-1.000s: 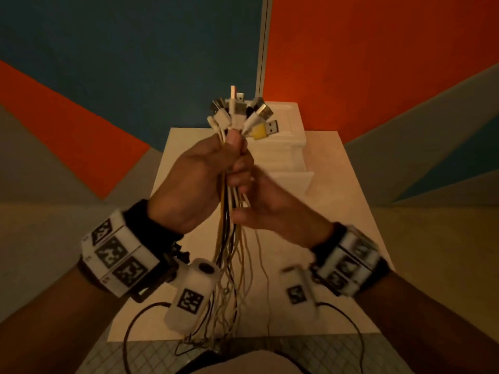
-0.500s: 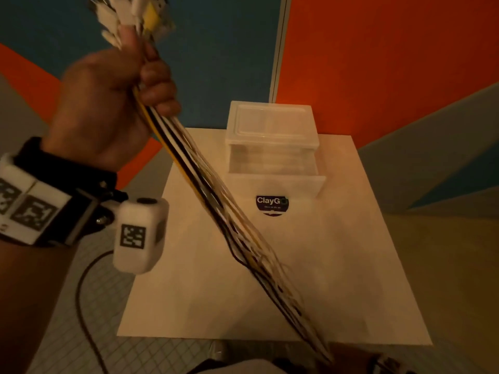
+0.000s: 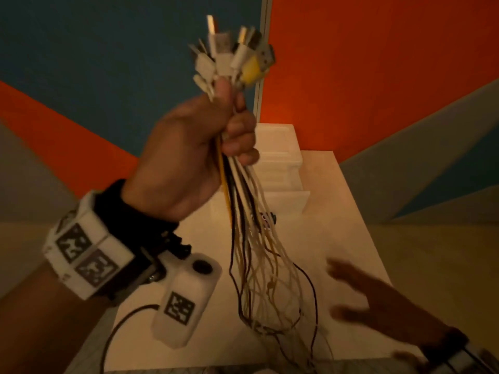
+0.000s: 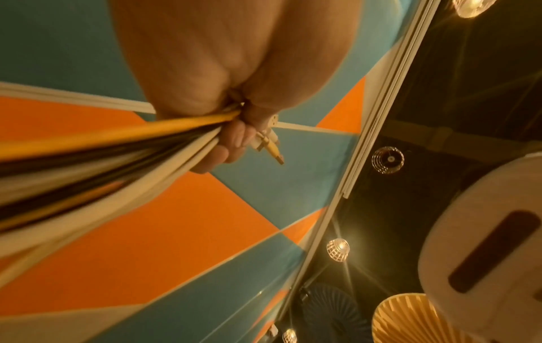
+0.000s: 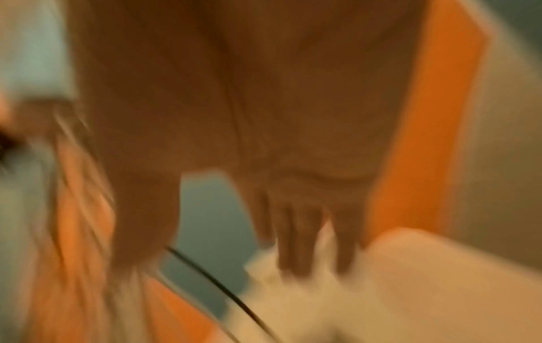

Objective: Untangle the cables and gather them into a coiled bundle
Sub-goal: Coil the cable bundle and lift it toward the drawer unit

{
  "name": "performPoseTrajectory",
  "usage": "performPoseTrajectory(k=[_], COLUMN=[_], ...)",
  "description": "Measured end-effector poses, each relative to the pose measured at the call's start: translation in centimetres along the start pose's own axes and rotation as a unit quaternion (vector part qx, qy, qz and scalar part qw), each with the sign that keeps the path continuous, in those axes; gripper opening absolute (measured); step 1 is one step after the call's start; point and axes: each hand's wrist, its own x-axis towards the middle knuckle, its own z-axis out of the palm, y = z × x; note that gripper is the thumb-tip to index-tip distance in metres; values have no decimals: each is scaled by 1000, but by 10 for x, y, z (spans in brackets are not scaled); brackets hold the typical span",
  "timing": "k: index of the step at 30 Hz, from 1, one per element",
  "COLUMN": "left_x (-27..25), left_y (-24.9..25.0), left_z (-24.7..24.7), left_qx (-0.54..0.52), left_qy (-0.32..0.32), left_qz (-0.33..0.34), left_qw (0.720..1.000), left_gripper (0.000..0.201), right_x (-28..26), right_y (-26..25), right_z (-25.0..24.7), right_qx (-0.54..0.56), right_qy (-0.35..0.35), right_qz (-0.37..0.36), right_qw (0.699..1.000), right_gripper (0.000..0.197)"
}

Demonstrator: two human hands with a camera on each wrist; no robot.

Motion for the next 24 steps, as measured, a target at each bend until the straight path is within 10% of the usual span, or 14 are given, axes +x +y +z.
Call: performPoseTrajectory(k=[3,5,8,11,17,20,24], left_x=[6,5,6,7,-28,-63,-114], left_y=[-15,-26,-36,-35,-83,-120,-150], left_z=[9,12,3,-28,-110,-136,-155], left_qx=[-23,-38,-41,-54,-189,-258,-154], left_qy=[-7,-7,12,82,264,320,300], left_qz=[-20,-31,-29,4,-10,-100,-395], left_qw=[1000,999,999,995,946,906,855], left_gripper=[26,24,23,18,30,37,84], right_x=[36,63,89,91,76,78,89], right_y=[-54,-89,-87,-57,-37,-53,-73], right_z=[-3,9,38,59,44,30,15], right_qx=[115,137,198,228,229,154,66], right_qy=[68,-9,-150,-135,-29,-63,-85], right_qz=[-147,-206,-155,-98,-82,-85,-73], right_qw=[980,969,956,959,969,982,992], right_gripper=[97,96,51,11,39,28,42])
